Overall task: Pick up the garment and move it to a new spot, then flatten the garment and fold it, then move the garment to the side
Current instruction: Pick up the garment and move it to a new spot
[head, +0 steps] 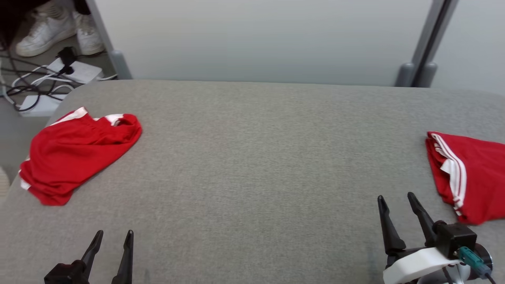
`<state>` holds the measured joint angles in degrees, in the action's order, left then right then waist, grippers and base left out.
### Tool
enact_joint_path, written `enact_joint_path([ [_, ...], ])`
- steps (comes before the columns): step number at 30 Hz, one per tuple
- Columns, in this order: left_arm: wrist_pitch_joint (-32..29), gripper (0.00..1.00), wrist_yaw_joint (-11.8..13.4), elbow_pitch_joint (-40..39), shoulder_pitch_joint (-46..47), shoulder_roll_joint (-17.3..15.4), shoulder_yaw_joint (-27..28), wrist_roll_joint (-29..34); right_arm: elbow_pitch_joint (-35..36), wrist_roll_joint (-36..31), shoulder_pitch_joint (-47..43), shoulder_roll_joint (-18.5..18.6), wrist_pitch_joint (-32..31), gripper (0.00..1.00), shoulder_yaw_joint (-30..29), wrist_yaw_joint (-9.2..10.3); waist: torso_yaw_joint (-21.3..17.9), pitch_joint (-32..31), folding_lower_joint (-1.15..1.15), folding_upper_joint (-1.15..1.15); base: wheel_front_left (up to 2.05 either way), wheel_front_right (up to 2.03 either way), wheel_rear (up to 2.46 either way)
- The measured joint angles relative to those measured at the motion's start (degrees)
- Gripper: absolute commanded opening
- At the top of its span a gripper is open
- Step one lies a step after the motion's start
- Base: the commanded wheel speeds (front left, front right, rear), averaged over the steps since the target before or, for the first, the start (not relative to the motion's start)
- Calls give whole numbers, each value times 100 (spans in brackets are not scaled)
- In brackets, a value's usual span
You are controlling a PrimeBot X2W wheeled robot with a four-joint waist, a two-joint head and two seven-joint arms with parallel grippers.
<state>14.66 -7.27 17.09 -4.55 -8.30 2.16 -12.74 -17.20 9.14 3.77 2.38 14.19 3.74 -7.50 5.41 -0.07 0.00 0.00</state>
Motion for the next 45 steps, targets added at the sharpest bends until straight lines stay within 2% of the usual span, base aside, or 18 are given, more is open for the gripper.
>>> enact_joint_path([
  [16, 0, 100, 0, 208, 58, -163, 40, -181, -200, 0, 219, 7, 2, 100, 338, 0, 1449, 272, 0, 0, 0, 0, 0],
  [17, 0, 100, 0, 271, 168, -162, 27, -200, -252, -1, 286, 8, 3, 100, 415, 0, 1790, 304, 0, 0, 0, 0, 0],
  [22, 0, 100, 0, 354, 188, -171, 24, -213, -339, -1, 372, 9, 3, 100, 453, 0, 2108, 338, 0, 0, 0, 0, 0],
  [32, 0, 100, 0, 514, 301, -269, -9, -614, -388, -1, 455, 14, 3, 100, 572, 0, 1940, 477, 0, 0, 0, 0, 0],
  [38, 1, 100, 0, 824, 780, -743, -393, -1178, -368, -2, 524, 20, 3, 100, 588, 0, 1758, 647, 0, 0, 0, 0, 0],
  [45, 0, 100, 0, 1350, 1719, -1486, -1081, -1875, -343, -11, 653, 23, 3, 100, 633, 0, 1530, 931, 0, 0, 0, 0, 0],
])
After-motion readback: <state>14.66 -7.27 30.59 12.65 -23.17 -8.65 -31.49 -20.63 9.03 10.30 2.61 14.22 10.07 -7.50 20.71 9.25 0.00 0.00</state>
